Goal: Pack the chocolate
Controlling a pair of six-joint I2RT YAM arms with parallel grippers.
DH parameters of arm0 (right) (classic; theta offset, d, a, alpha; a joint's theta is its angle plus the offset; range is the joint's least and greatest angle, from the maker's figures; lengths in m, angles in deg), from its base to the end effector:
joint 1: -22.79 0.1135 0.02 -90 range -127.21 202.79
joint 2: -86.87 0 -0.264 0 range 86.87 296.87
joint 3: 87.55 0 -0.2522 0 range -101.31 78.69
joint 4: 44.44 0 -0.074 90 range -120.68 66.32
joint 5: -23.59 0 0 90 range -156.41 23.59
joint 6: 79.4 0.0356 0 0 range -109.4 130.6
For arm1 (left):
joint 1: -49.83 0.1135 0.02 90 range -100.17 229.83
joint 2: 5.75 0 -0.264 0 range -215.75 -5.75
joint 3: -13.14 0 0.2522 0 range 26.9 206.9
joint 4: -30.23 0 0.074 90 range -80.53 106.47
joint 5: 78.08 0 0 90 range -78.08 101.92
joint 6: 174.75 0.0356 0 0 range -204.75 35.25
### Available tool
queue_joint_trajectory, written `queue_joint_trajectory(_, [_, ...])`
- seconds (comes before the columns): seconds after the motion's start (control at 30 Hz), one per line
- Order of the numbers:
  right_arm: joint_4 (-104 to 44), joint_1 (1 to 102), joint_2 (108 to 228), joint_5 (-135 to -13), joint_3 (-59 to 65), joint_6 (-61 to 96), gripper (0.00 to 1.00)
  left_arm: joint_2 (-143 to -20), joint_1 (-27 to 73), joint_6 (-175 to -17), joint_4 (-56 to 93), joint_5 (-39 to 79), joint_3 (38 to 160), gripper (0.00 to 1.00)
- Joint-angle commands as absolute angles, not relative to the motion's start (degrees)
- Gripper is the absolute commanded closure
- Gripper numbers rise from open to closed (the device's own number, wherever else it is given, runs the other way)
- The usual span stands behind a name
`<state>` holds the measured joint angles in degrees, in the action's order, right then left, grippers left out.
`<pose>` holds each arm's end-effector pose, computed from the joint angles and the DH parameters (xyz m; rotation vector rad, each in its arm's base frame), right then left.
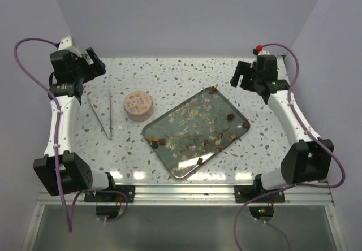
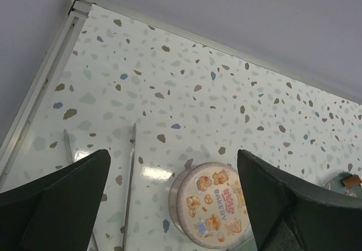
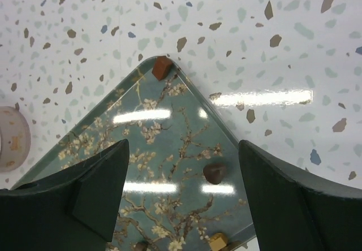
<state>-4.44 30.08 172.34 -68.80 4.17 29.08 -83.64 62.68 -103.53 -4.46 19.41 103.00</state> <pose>0.3354 0.0444 0.3228 0.1949 2.2266 0.2929 0.3054 0.0649 0.3817 -0.4537 1.9160 -0.1963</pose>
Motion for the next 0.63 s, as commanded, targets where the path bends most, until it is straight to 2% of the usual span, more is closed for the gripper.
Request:
queue_joint_trajectory(0.0, [-4.31,29.65,167.3,-67.55,4.25,26.34,0.19,-80.73,62.93,-101.98,-3.92,19.31,102.84,0.0])
queue_joint_trajectory(0.6, [-4.23,29.3,167.11,-69.4,5.13,26.07,0.18,-77.74,62.84,-101.62,-4.45,17.2,100.38,0.0])
